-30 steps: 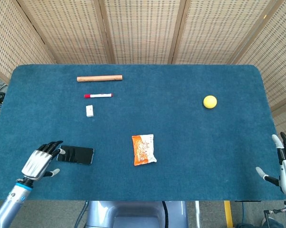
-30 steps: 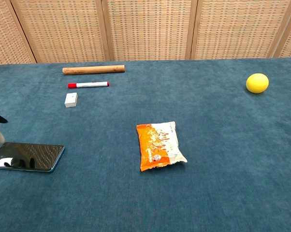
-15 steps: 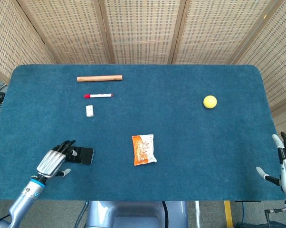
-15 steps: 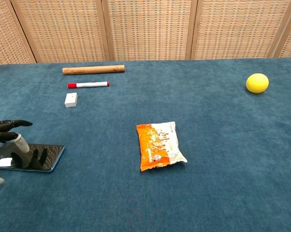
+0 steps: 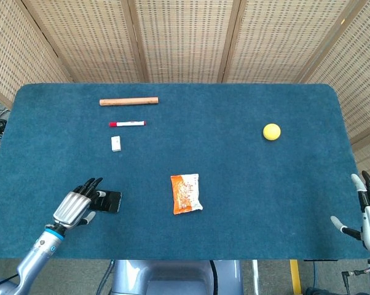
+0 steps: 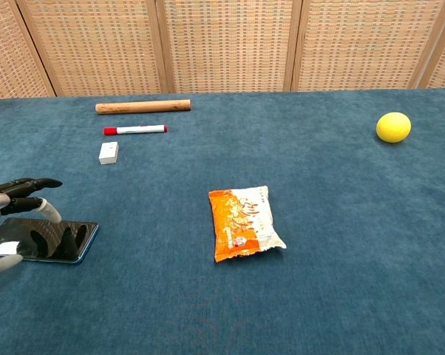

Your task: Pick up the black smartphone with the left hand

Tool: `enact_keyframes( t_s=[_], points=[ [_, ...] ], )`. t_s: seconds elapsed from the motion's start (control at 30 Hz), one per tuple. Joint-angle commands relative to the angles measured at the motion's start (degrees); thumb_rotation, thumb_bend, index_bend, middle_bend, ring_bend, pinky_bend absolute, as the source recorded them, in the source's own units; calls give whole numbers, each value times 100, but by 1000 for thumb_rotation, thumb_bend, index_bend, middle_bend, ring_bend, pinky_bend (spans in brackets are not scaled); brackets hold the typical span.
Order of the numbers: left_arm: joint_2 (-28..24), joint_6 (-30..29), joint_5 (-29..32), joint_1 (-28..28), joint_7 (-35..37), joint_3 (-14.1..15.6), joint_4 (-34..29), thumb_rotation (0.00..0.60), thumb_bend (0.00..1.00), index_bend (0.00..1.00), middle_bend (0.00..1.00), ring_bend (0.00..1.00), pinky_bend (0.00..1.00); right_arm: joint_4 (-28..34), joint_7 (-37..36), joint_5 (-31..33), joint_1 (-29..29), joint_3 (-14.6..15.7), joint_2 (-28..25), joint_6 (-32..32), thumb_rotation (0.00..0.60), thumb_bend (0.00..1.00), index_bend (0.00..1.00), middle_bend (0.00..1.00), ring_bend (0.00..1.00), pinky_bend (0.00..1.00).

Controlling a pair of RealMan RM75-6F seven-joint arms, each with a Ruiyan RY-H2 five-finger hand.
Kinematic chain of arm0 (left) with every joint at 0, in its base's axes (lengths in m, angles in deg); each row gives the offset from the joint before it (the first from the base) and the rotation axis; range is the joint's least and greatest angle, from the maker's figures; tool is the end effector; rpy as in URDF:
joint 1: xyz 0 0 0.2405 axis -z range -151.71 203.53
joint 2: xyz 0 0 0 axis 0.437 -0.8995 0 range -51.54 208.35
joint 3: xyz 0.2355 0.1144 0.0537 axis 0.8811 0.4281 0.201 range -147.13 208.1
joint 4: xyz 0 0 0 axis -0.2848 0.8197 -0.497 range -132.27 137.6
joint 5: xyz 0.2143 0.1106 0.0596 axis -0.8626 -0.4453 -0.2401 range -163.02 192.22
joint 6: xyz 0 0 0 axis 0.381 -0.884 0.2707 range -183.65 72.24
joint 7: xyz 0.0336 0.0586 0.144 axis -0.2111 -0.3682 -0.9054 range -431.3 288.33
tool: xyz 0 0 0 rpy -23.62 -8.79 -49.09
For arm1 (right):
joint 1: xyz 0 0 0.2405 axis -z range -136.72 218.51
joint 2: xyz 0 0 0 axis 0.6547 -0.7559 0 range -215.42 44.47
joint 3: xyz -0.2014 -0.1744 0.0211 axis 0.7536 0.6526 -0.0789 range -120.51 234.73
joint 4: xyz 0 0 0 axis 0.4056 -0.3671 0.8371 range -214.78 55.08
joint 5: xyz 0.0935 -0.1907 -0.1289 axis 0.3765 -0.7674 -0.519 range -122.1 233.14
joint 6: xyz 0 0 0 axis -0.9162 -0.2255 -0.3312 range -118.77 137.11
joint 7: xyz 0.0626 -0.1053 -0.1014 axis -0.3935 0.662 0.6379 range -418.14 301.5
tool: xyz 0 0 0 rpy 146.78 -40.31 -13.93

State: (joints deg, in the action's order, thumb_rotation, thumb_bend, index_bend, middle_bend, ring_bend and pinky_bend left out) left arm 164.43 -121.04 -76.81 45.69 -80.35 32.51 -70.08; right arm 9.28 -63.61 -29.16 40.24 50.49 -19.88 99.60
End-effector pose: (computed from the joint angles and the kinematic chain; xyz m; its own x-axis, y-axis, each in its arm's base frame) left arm -0.3101 0.2537 -0.0405 0.5968 0.2494 0.7626 0.7825 -0.3914 -0.4843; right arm -0.3519 -0.1898 0.1518 0.3376 0.1346 0.9316 -0.9410 0.0714 0.3307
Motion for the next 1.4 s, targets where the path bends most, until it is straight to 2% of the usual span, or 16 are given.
enact_keyframes(
  t_s=[0.03, 0.47, 0.97, 1.4],
  points=[
    [138, -36, 4, -5, 22, 30, 111, 600, 373, 257, 0, 27, 241, 1, -24, 17, -2, -8, -7, -10, 600, 0, 0, 0, 0, 0],
    [788, -515, -139, -112, 142, 86, 972, 600, 389, 256, 0, 28, 241, -8, -108, 50, -11, -11, -26, -55, 600, 0, 0, 0, 0, 0],
    [956, -815, -200, -260, 774, 224, 1360, 600, 379, 256, 0, 28, 241, -4, -166, 70, -14, -13, -45, -81, 600, 0, 0, 0, 0, 0],
    [1231, -868, -155, -254, 879, 172, 1842, 600, 367, 256, 0, 28, 241, -8, -167, 72, -24, -3, -41, -107, 600, 0, 0, 0, 0, 0]
  ],
)
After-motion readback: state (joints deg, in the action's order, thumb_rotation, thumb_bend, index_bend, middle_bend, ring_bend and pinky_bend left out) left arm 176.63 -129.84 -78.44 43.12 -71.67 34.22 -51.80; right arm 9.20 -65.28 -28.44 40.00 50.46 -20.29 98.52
